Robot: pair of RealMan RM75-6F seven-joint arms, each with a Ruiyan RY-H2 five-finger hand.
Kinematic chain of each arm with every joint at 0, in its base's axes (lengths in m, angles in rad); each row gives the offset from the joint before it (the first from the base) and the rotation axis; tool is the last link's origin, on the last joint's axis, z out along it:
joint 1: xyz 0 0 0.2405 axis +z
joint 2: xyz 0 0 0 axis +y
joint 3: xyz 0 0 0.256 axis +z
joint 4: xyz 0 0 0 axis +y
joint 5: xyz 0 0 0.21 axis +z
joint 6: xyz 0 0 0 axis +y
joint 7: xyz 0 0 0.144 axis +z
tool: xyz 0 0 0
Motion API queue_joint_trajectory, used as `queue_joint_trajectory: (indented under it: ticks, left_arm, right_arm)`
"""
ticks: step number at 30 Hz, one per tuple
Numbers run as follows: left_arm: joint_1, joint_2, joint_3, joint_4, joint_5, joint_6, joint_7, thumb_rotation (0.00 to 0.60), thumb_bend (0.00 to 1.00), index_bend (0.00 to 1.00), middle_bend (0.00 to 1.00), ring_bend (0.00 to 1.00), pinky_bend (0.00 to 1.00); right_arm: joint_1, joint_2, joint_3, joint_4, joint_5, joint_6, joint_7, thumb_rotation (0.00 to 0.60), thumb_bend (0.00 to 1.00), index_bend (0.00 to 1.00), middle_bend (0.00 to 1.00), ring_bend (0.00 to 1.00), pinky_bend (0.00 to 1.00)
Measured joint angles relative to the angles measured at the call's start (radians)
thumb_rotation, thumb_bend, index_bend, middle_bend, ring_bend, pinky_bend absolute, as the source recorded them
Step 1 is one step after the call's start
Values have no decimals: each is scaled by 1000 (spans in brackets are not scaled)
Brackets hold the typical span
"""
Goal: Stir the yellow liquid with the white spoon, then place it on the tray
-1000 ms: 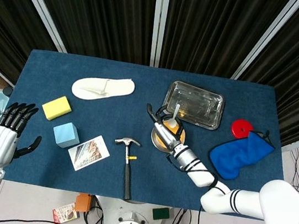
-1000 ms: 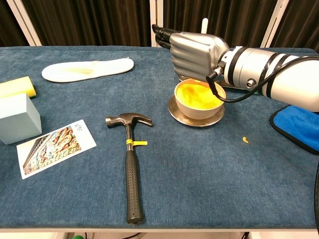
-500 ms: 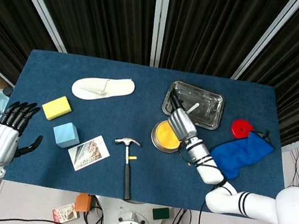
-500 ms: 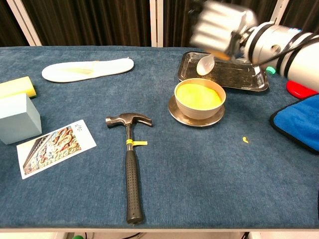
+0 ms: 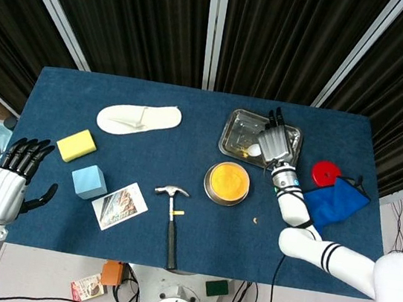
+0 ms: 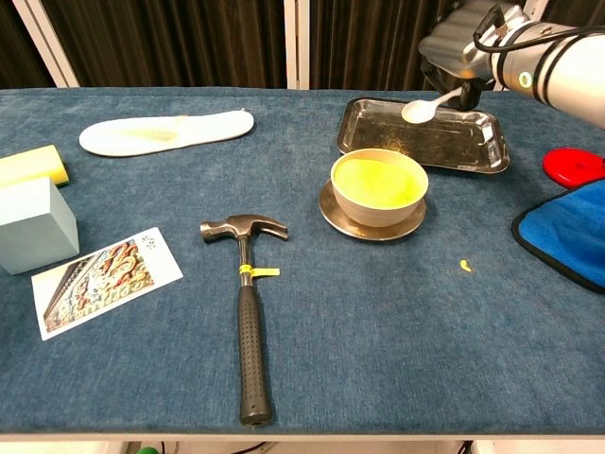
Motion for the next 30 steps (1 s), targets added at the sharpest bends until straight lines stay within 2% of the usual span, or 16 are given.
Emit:
queue_joint_trajectory:
  ticks: [9, 13, 19, 22, 25, 30]
  left_arm:
    - [-1, 1, -1, -5, -7, -10, 4, 576, 284, 128, 108, 85, 86]
    - [0, 2, -1, -3, -12, -13, 3, 570, 284, 129, 108, 85, 86]
    - [6, 1, 1, 5, -17, -10, -6, 569, 284, 128, 108, 85, 87]
    - [7, -1, 2, 10, -17, -9, -9, 573, 285, 128, 108, 85, 86]
    - [8, 0, 3, 12, -14, -8, -10, 571, 284, 128, 108, 86, 87]
    - [5, 10, 1, 14, -13, -11, -9, 570, 284, 129, 108, 85, 88]
  right_arm:
    - [81, -143, 11, 271, 163, -122, -2, 600, 473, 740, 291, 51, 0]
    - [113, -204, 13, 363, 233, -156, -27, 600, 434, 695, 277, 47, 0]
    - [150, -282, 21, 484, 319, -197, -61, 600, 274, 460, 226, 18, 0]
    - [157, -295, 34, 499, 345, -212, -62, 600, 244, 405, 215, 9, 0]
    - [153, -283, 35, 479, 340, -208, -53, 600, 244, 394, 208, 4, 0]
    - [125, -210, 32, 353, 296, -164, -11, 600, 244, 389, 204, 2, 0]
